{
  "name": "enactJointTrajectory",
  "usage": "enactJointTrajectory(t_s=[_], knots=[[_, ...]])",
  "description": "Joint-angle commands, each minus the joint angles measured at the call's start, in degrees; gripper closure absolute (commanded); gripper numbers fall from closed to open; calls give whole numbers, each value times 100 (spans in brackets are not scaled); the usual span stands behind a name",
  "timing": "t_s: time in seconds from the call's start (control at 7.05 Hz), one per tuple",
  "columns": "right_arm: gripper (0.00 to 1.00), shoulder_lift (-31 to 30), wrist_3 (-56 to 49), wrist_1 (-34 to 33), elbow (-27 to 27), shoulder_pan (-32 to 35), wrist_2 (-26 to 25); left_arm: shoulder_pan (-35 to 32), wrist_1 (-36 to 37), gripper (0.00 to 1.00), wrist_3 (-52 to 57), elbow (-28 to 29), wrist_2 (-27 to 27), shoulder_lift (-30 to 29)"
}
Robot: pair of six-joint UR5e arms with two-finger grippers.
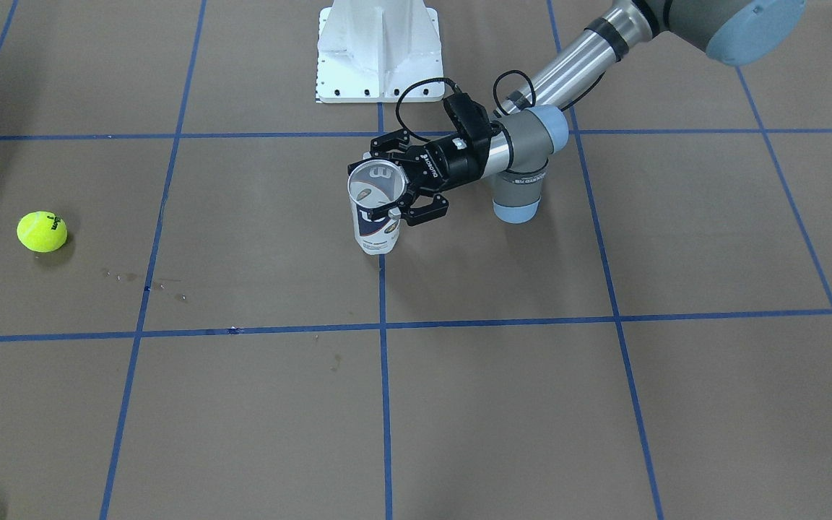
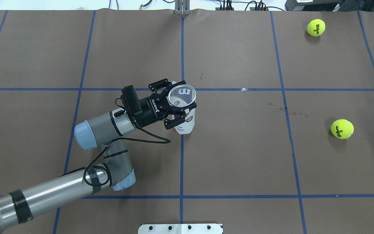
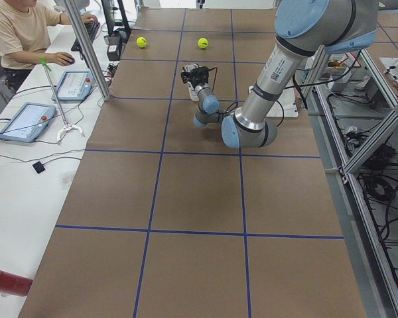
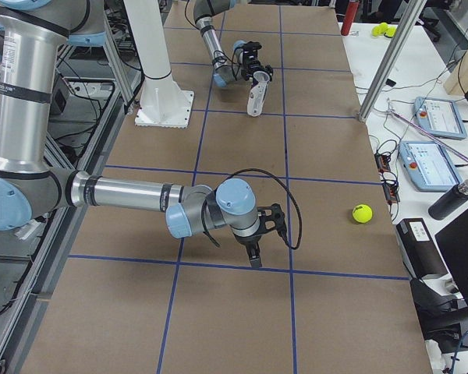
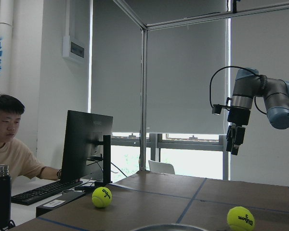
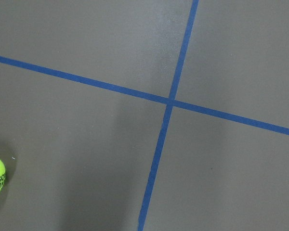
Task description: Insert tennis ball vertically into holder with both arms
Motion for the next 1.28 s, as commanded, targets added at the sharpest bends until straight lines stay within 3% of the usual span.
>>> enactJointTrajectory(t_s=[0.0,0.14,1.13], knots=[[0,-13,176,6,67,0,10,0,3,14,8,5,-3,0],[0,-13,176,6,67,0,10,9,3,10,8,-4,-3,0],[0,-13,185,6,76,0,45,36,21,8,25,5,-3,88]])
